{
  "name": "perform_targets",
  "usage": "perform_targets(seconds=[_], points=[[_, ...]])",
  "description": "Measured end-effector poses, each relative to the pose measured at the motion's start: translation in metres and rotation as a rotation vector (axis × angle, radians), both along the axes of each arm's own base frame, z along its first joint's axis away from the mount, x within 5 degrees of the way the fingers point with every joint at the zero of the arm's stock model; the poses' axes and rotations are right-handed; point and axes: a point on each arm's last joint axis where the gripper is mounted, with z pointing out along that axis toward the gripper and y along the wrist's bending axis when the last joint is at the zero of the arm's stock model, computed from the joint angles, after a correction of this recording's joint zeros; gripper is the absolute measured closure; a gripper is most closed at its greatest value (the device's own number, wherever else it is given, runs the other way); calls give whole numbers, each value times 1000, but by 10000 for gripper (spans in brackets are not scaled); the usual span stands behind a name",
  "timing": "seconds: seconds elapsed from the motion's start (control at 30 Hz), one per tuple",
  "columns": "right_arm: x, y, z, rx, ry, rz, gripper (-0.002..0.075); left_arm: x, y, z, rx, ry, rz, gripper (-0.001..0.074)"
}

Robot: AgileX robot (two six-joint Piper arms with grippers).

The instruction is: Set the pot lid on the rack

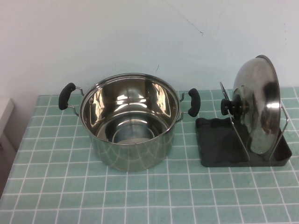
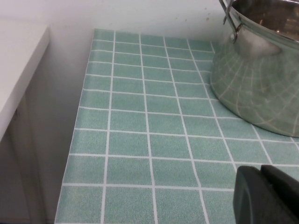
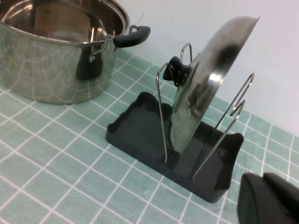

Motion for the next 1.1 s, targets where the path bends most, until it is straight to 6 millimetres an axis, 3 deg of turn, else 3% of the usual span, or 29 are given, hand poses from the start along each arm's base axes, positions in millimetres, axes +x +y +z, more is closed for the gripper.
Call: perform_targets(seconds=[0.47,0.73,0.93,1.1], points=[[3,-4,-12,-103,-38,0,726,0,0,0,7,0,-2,737],[-5,-25,-59,37,-7,-311,726,0,0,0,7,2,-2,737],[-11,-31,-101,96,7,-416,726,0,0,0,7,2,-2,737],[-11,-31,-108,98,26,-424,727,0,0,0,7,2,-2,737]])
